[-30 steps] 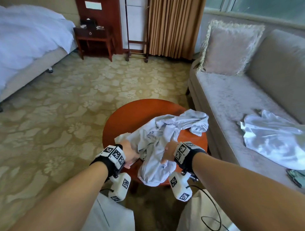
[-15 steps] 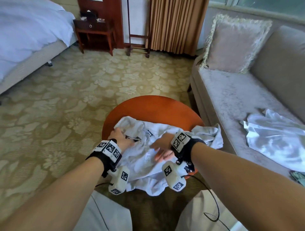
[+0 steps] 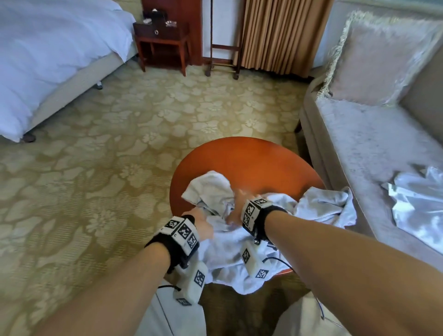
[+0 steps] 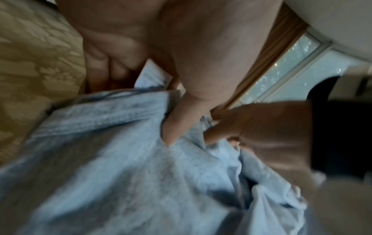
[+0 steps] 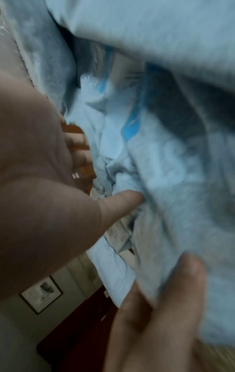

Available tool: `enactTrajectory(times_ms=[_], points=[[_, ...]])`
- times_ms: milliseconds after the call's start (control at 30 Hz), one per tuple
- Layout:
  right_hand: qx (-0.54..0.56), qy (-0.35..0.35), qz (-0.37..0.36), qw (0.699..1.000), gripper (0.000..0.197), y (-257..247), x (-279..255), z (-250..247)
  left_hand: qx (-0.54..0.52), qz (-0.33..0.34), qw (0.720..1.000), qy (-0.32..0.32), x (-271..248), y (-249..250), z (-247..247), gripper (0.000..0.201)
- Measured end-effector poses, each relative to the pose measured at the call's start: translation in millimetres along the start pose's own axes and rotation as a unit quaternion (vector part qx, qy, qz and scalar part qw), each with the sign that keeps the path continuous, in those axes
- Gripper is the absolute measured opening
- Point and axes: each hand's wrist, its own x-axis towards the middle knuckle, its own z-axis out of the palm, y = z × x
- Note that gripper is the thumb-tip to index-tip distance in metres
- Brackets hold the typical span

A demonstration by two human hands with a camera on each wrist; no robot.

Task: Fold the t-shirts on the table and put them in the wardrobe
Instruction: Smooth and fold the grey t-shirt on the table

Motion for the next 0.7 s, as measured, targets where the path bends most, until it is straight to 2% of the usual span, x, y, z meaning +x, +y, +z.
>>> enactTrajectory(times_ms=[67, 133, 167, 200, 233, 267, 333, 367, 467, 533, 567, 600, 633, 667, 700], points=[[-0.004, -0.012, -0.009, 1.0, 0.052, 4.7, -10.1, -6.6, -0.048, 0.006, 0.999, 0.005, -1.2, -0.9, -11.7, 0.022], [-0.042, -0.014, -0.003, 0.999, 0.038, 9.1, -22.5, -27.2, -0.088, 0.009, 0.996, 0.031, -3.6, -1.1, -24.6, 0.033], [-0.02, -0.011, 0.018, 1.0, 0.031, 12.3, -28.0, -37.1, -0.103, 0.015, 0.994, 0.04, -4.6, -1.0, -30.4, 0.037], [-0.01, -0.011, 0.008, 1.0, 0.025, 17.3, -29.4, -46.2, -0.119, 0.031, 0.991, 0.05, -8.6, -0.4, -36.9, 0.035], [-0.026, 0.003, 0.0, 1.0, 0.024, 23.7, -29.9, -55.4, -0.133, 0.047, 0.988, 0.065, -11.0, 1.1, -43.1, 0.025], [-0.027, 0.027, -0.003, 0.999, 0.022, 35.1, -27.0, -65.0, -0.136, 0.065, 0.985, 0.084, -16.4, 2.9, -50.3, 0.008], [-0.024, 0.066, 0.019, 0.997, 0.021, 58.1, -26.1, -80.1, -0.132, 0.102, 0.977, 0.134, -21.8, 7.3, -64.2, 0.027], [-0.015, 0.079, 0.043, 0.996, 0.023, 69.9, -30.8, -87.5, -0.132, 0.129, 0.969, 0.163, -27.6, 11.4, -70.1, 0.03], [0.033, 0.127, 0.108, 0.985, 0.029, 98.7, -49.7, -101.0, -0.142, 0.226, 0.934, 0.236, -50.2, 30.2, -87.3, 0.029], [0.095, 0.196, 0.179, 0.959, 0.045, 102.8, -73.3, -109.5, -0.122, 0.299, 0.912, 0.252, -68.4, 47.4, -97.7, 0.025], [0.149, 0.222, 0.184, 0.946, 0.052, 99.0, -85.6, -114.5, -0.101, 0.335, 0.902, 0.254, -77.7, 57.2, -101.9, 0.022], [0.205, 0.247, 0.154, 0.934, 0.055, 94.5, -90.2, -119.2, -0.078, 0.364, 0.893, 0.253, -85.2, 67.6, -105.3, 0.021], [0.253, 0.247, 0.095, 0.931, 0.059, 84.6, -98.7, -126.4, -0.043, 0.389, 0.885, 0.252, -93.7, 77.6, -107.2, 0.02], [0.288, 0.235, 0.024, 0.928, 0.065, 75.9, -109.4, -131.8, -0.006, 0.4, 0.88, 0.255, -103.9, 86.7, -108.3, 0.02], [0.334, 0.194, -0.047, 0.921, 0.068, 65.4, -119.4, -135.2, 0.023, 0.402, 0.877, 0.263, -113.8, 93.6, -110.2, 0.02]])
